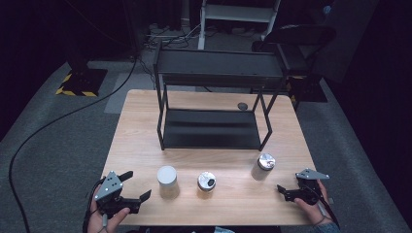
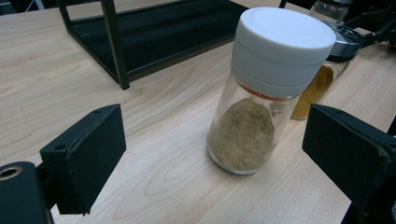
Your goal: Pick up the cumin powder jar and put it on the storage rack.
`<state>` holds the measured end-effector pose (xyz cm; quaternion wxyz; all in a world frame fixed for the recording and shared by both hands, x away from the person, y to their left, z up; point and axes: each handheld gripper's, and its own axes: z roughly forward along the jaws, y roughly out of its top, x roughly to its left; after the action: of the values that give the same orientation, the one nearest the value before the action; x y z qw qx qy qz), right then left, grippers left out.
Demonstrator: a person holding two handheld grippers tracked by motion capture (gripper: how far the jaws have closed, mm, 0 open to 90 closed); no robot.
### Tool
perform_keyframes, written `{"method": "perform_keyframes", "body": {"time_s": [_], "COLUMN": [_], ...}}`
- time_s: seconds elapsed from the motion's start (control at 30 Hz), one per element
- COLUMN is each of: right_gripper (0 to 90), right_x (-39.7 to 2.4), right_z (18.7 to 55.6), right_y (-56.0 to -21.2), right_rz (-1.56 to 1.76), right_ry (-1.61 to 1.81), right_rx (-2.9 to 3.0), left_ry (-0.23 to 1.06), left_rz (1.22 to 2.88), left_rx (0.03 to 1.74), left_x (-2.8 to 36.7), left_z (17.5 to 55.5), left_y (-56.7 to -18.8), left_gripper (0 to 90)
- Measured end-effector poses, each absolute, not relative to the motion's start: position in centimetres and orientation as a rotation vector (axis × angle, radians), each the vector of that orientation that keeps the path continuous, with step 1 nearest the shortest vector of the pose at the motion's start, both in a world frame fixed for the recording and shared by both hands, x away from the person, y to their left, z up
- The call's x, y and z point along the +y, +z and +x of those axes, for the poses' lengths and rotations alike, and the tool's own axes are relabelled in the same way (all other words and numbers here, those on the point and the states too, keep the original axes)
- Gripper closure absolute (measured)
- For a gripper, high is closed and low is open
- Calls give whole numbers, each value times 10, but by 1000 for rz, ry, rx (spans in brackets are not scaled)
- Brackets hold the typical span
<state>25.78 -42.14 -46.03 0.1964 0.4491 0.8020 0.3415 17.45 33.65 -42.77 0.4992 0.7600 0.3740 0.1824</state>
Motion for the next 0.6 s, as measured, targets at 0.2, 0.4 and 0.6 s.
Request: {"method": "perform_keyframes", "body": {"time_s": [0.2,0.4,0.6], "right_gripper": [0,0,1], "right_x": [-422,-422,-422], "right_z": [258,258,258], "right_y": [-460,-460,-460], "right_rz": [1254,1254,1254], "right_ry": [958,957,957], "right_rx": [2248,2248,2249], "left_ry": [431,415,401], "left_rz": [1840,1837,1843], "left_rx": [876,845,819], "left_x": [331,326,321], "left_z": [178,185,192], "left_y": [-428,-427,-426], "left_gripper": [59,59,59]}}
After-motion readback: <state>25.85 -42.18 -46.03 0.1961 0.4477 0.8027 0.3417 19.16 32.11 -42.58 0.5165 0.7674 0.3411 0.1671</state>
